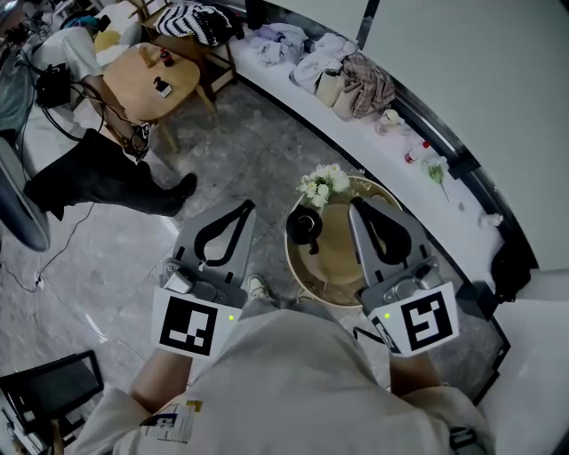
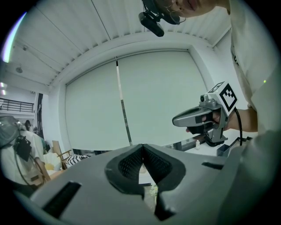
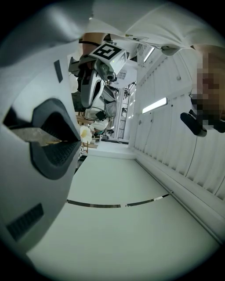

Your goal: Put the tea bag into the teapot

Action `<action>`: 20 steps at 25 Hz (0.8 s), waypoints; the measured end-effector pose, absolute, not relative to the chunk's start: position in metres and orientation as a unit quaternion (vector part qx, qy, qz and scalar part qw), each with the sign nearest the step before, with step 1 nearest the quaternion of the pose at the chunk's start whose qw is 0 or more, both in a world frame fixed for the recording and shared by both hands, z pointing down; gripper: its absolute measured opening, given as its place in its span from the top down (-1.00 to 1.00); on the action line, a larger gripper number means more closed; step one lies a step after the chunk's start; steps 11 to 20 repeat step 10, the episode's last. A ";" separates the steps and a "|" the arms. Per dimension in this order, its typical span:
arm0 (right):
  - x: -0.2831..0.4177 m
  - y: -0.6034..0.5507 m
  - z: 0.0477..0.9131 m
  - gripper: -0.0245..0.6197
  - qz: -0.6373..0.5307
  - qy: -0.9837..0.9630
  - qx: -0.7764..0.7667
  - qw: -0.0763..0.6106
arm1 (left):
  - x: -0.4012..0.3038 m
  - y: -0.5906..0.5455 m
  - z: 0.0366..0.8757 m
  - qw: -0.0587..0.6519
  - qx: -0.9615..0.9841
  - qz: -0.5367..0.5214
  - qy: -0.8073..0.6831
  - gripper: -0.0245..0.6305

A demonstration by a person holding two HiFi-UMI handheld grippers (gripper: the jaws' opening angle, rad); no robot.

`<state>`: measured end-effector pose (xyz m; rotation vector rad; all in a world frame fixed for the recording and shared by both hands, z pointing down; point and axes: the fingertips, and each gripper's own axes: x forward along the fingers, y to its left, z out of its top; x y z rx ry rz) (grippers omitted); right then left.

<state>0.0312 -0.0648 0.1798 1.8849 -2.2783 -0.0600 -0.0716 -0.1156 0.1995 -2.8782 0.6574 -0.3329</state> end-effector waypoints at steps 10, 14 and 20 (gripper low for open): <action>0.033 -0.068 0.176 0.90 -0.017 -0.770 0.632 0.082 | -0.069 -0.112 0.194 0.107 -0.965 -0.119 0.208 0.90; 0.033 -0.068 0.176 0.90 -0.017 -0.770 0.632 0.082 | -0.069 -0.112 0.194 0.107 -0.965 -0.119 0.208 0.90; 0.033 -0.068 0.176 0.90 -0.017 -0.770 0.632 0.082 | -0.069 -0.112 0.194 0.107 -0.965 -0.119 0.208 0.90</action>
